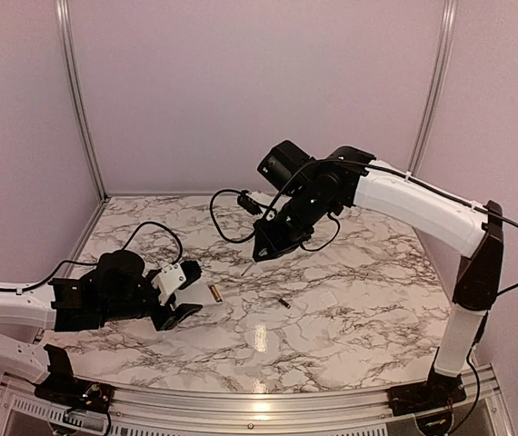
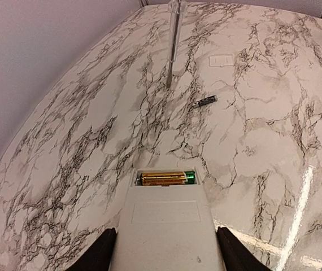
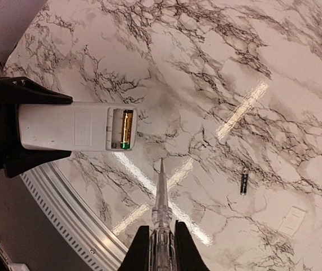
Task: Unload the batteries from the remote control
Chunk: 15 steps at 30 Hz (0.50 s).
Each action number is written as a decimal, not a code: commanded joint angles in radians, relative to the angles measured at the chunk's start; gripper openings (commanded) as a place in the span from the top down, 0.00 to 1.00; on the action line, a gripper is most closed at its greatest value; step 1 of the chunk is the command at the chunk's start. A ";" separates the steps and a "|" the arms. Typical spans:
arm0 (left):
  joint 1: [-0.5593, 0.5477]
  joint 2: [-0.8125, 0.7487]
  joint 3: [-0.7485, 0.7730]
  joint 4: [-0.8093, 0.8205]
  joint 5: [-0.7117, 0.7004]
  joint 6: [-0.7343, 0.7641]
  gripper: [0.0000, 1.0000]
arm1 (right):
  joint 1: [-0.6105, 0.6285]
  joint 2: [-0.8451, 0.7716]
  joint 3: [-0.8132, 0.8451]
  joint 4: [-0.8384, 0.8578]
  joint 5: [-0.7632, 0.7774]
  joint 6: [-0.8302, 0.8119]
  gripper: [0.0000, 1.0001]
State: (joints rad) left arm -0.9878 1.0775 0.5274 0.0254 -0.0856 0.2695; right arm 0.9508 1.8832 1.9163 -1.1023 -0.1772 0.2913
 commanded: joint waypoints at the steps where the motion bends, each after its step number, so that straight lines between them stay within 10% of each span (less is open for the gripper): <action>1: -0.005 -0.015 -0.087 0.210 0.047 -0.071 1.00 | -0.040 -0.104 -0.076 0.035 -0.045 0.024 1.00; 15: -0.005 0.243 -0.142 0.509 0.181 -0.126 1.00 | -0.048 -0.073 -0.133 0.099 -0.093 0.073 1.00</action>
State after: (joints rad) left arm -0.9886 1.2346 0.3977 0.3893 0.0025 0.1623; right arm 0.9028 1.7878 1.7935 -1.0439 -0.2523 0.3454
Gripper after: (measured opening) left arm 0.584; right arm 0.108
